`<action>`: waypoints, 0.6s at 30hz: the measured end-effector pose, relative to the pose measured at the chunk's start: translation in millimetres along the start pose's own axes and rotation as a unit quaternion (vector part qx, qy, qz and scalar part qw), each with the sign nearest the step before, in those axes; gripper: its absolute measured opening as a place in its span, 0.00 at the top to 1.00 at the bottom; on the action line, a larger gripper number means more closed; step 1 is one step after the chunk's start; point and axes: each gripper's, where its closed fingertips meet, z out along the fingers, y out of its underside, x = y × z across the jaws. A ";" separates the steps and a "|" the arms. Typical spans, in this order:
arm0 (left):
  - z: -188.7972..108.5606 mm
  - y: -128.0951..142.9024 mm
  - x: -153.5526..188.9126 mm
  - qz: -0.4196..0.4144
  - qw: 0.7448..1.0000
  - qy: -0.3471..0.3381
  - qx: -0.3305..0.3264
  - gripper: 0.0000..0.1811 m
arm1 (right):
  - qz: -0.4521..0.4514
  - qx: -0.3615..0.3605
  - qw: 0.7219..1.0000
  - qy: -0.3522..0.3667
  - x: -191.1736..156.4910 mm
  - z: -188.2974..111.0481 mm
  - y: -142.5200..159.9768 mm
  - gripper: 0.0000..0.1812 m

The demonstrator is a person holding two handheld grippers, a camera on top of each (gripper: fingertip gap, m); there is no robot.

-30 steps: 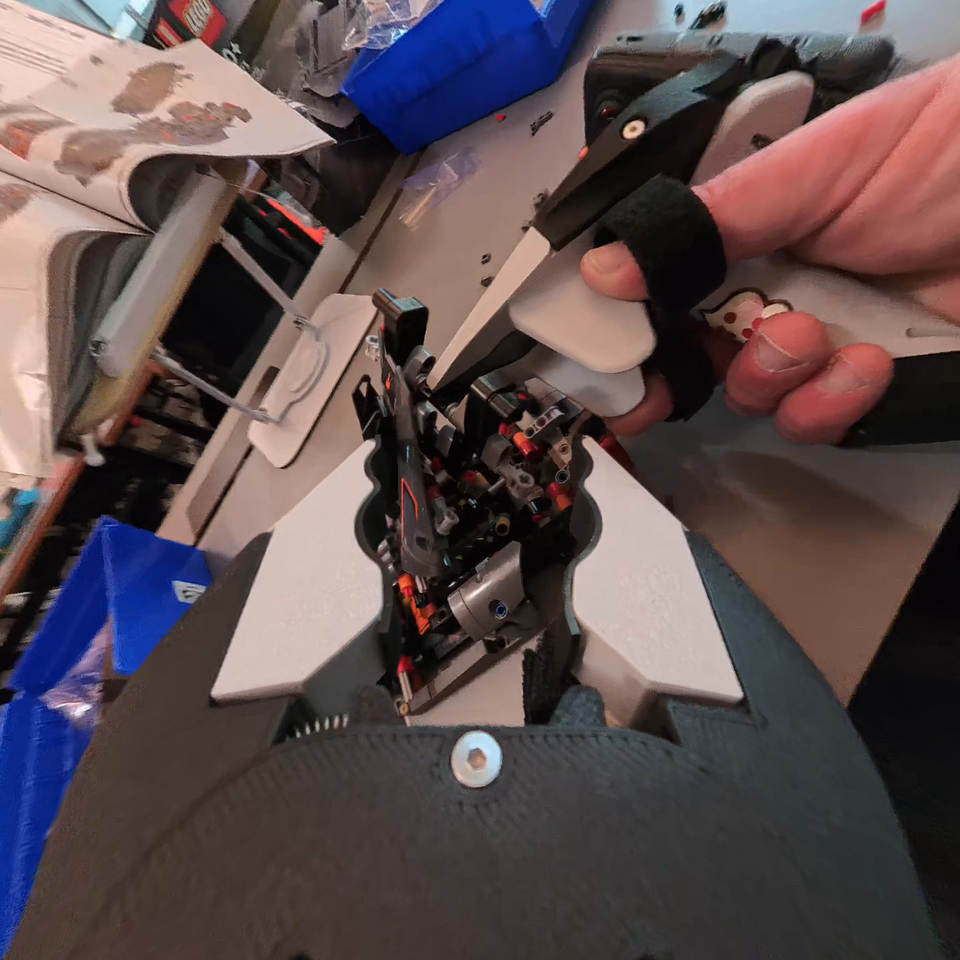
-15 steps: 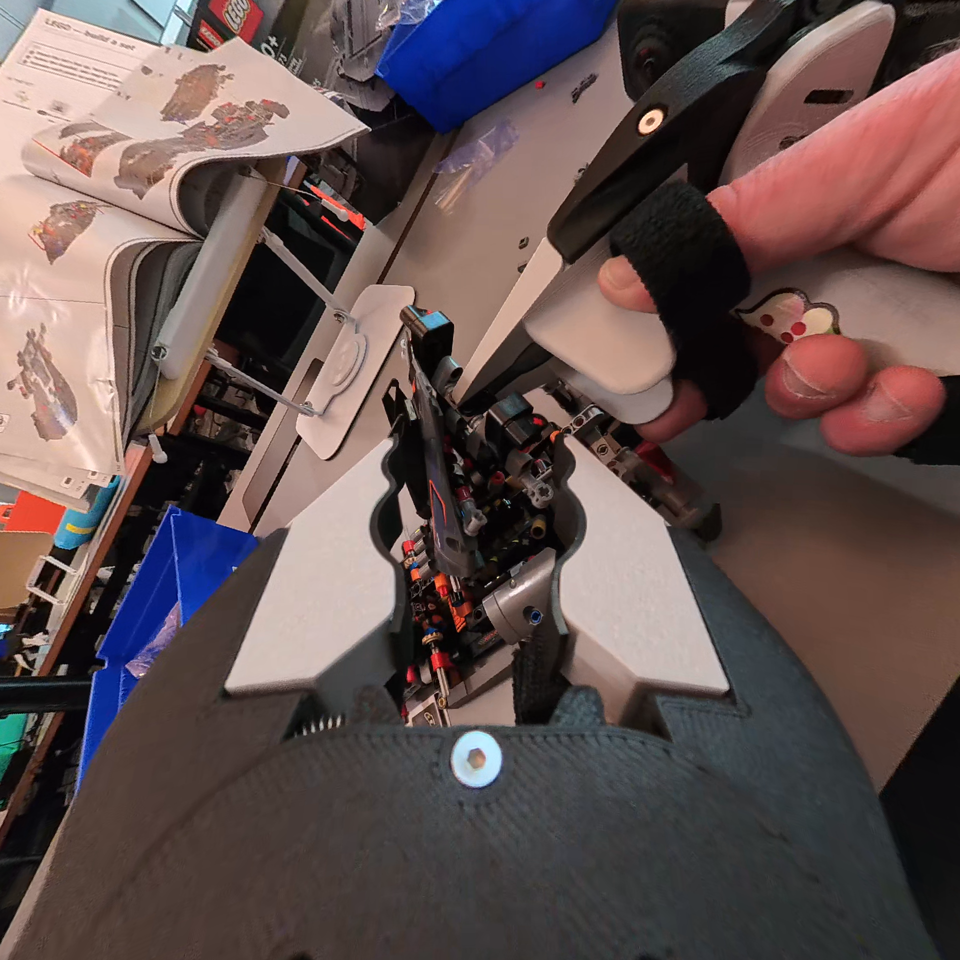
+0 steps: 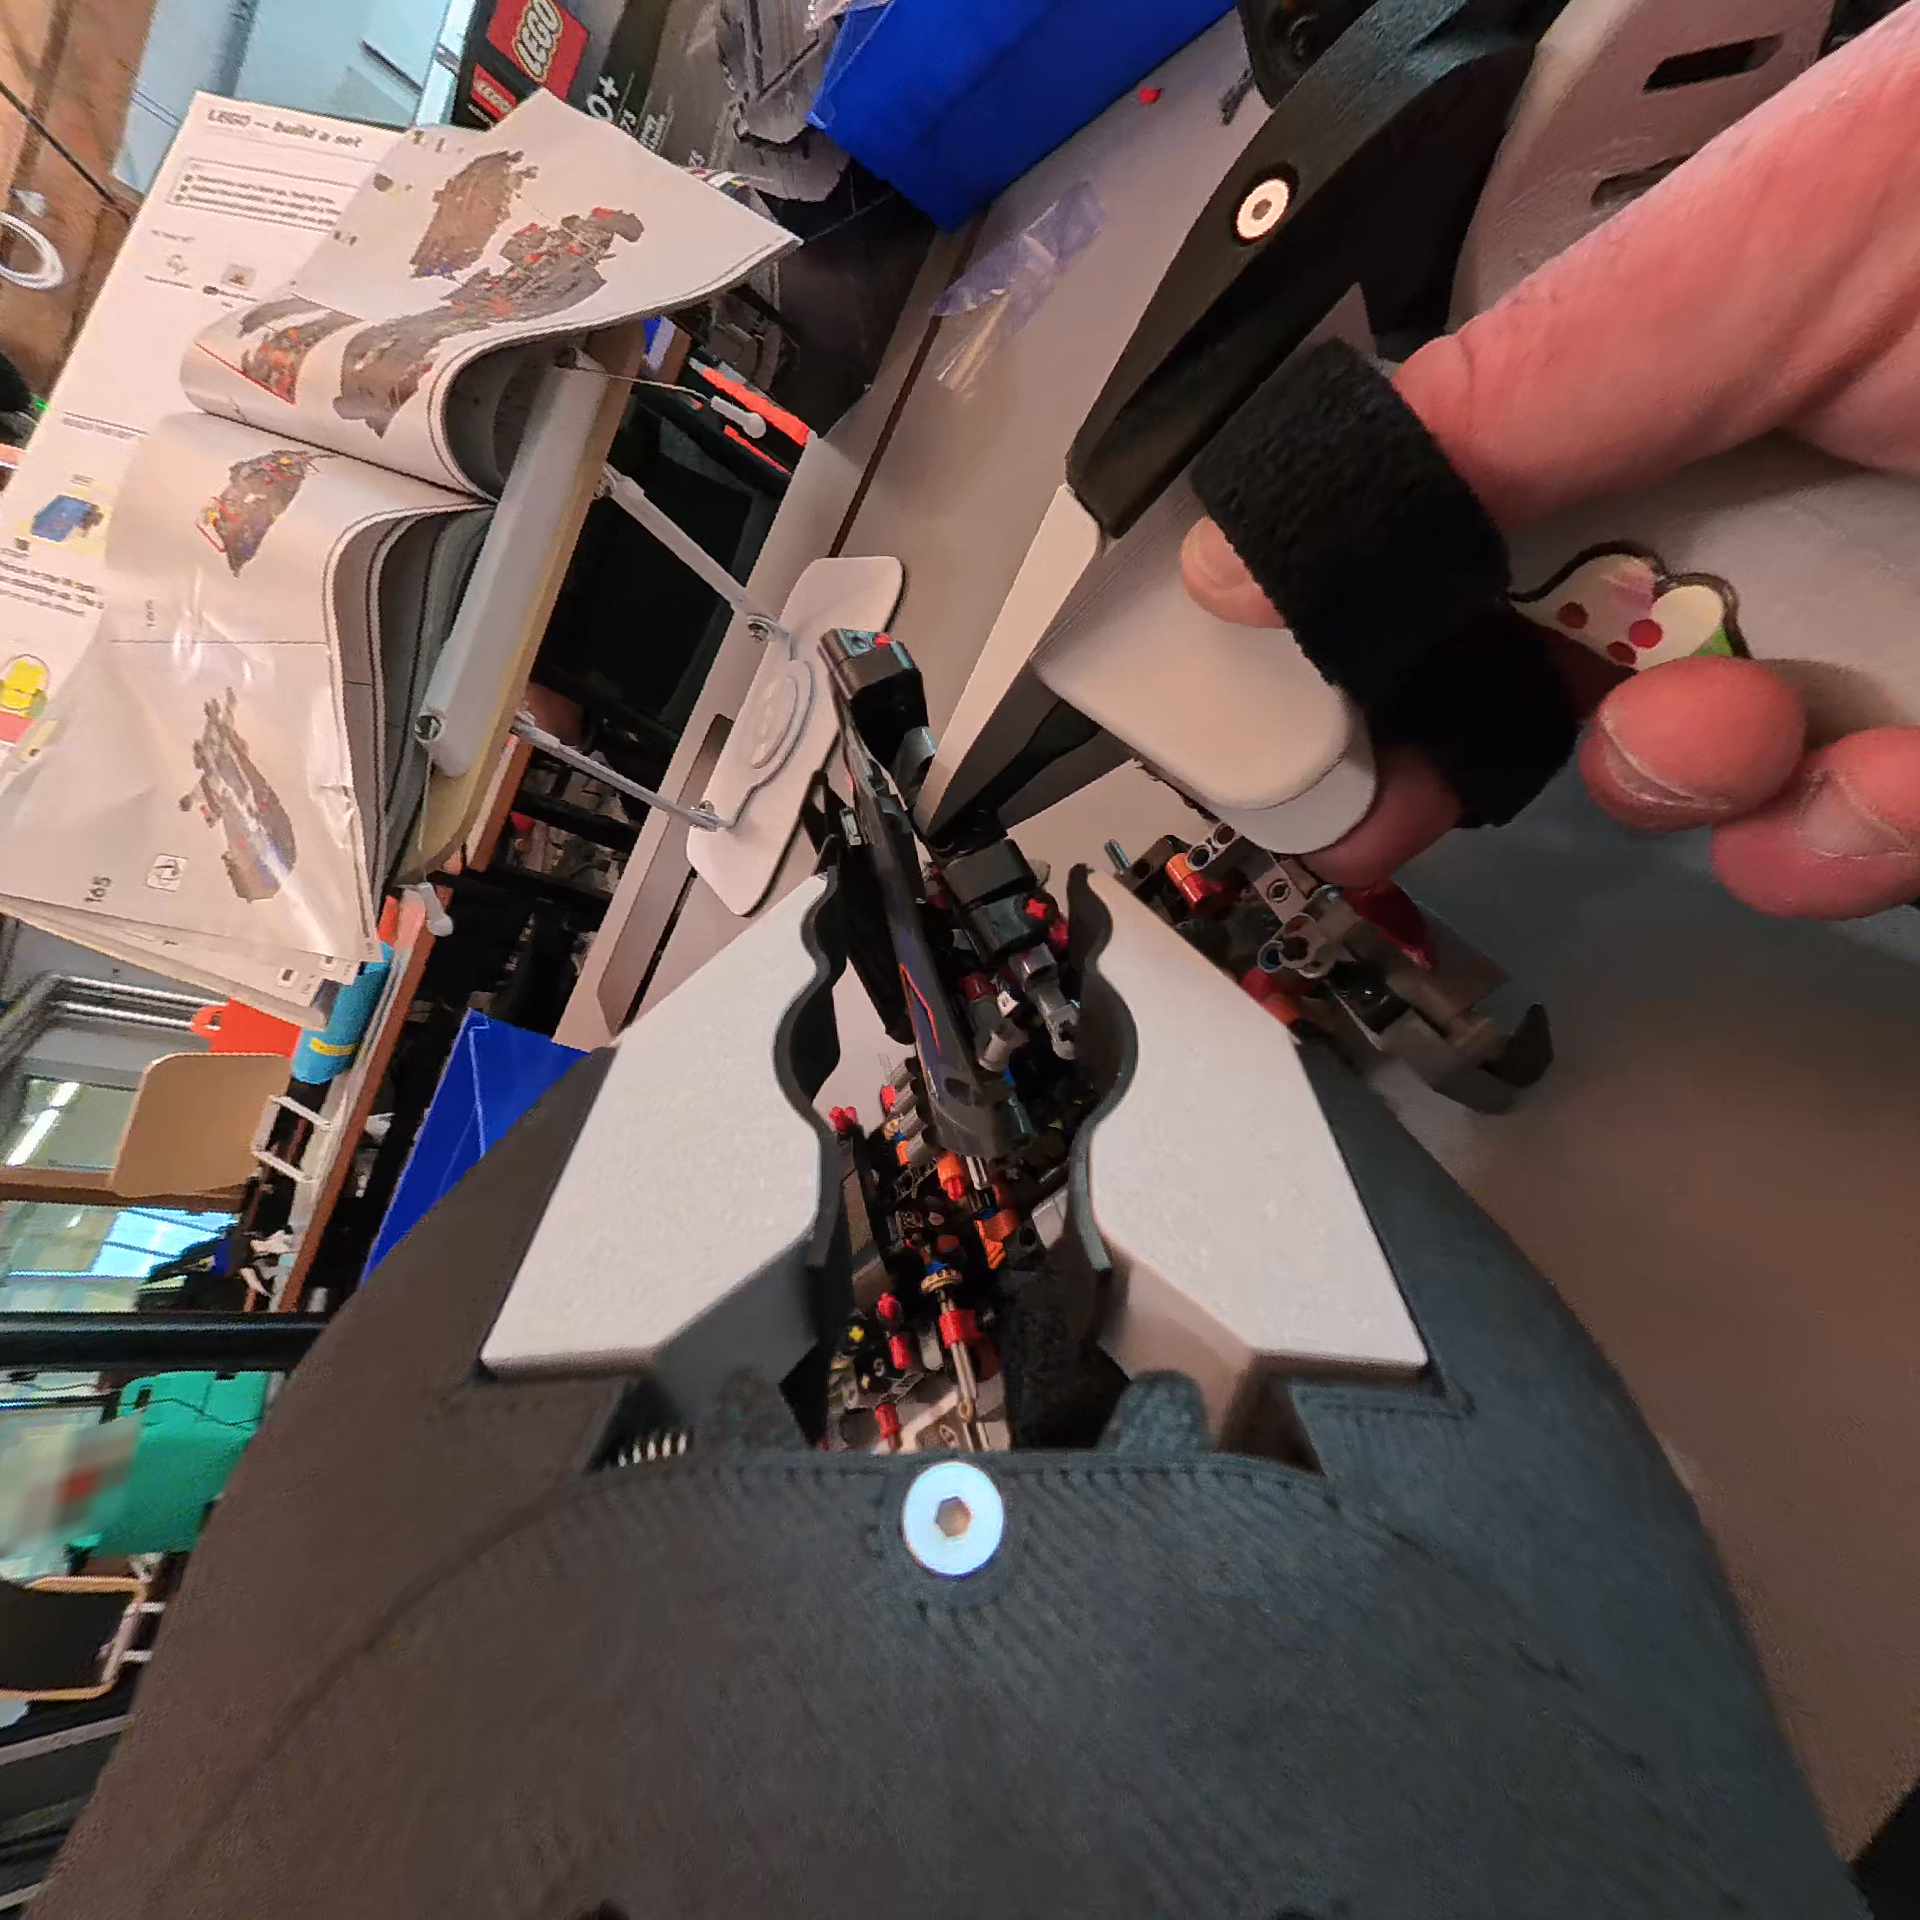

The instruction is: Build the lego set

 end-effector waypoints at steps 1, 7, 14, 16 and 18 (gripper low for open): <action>0.3 0.0 -0.5 0.006 1.000 -0.004 0.000 0.79 | 0.001 0.000 1.000 -0.001 0.3 -0.2 -0.5 0.97; 0.4 -0.4 -4.6 0.027 0.999 -0.028 -0.002 0.86 | 0.010 0.005 1.000 -0.010 0.1 -1.7 -4.5 0.97; -1.7 0.0 -5.4 0.044 0.998 -0.048 -0.010 0.88 | 0.022 -0.002 1.000 -0.020 -1.3 0.0 -3.7 0.97; -2.6 0.3 -5.4 0.048 0.998 -0.050 -0.012 0.88 | 0.023 -0.005 1.000 -0.021 -1.1 -0.1 -2.9 0.97; -3.1 0.4 -5.8 0.052 0.997 -0.053 -0.016 0.88 | 0.022 -0.007 1.000 -0.020 -1.2 -0.4 -2.6 0.97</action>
